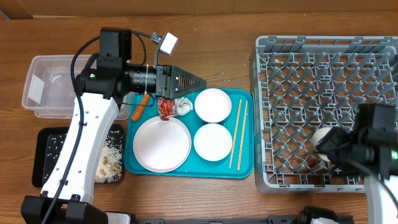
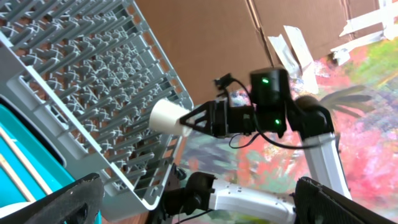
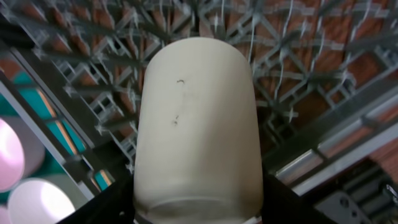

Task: Sort waste into correct bins and load items into the dishwasher
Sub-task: 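Lower the white cup into the dish rack and open the right gripper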

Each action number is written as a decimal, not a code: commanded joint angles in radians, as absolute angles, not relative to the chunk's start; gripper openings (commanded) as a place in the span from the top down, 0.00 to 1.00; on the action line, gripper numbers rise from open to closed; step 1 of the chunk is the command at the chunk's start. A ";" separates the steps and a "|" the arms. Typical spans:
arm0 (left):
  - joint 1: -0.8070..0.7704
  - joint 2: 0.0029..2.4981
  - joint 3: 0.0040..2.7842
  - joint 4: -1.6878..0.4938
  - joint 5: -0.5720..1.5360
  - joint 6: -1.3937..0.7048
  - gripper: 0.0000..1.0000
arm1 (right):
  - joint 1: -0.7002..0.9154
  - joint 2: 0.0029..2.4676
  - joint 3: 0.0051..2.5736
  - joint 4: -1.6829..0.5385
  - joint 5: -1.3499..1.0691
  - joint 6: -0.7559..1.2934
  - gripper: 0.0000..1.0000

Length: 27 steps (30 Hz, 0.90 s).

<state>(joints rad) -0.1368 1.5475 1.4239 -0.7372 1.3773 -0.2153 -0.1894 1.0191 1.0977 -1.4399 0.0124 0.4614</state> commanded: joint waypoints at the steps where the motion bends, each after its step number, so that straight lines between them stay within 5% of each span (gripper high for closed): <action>1: -0.139 1.537 1.436 -0.744 1.343 -0.201 0.00 | -0.196 1.102 1.124 -1.466 -0.055 0.391 0.41; 4: -0.140 1.537 1.436 -0.754 1.315 -0.201 0.00 | -0.196 1.191 1.124 -1.479 -0.054 0.384 0.40; 7: -0.154 1.537 1.436 -0.778 1.285 -0.195 0.00 | -0.196 1.243 1.125 -1.452 -0.054 0.386 0.18; 12: -0.210 1.537 1.436 -0.839 1.151 -0.152 0.01 | -0.196 1.211 1.183 -1.390 -0.055 0.389 0.13; 16: -0.298 1.537 1.436 -0.913 0.892 -0.145 0.06 | -0.196 1.105 1.309 -1.354 -0.087 0.389 0.01; 22: -0.494 1.544 1.435 -1.039 0.198 -0.232 0.23 | -0.196 0.957 1.370 -1.223 -0.276 0.389 0.00; 27: -0.596 1.570 1.414 -1.130 0.004 -0.271 0.16 | -0.196 0.937 1.368 -1.254 -0.283 0.389 0.00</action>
<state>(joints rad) -0.5488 1.5490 1.4258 -1.1027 0.3016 -0.2298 -0.1902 0.9195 1.3651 -1.2377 -0.2405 0.3912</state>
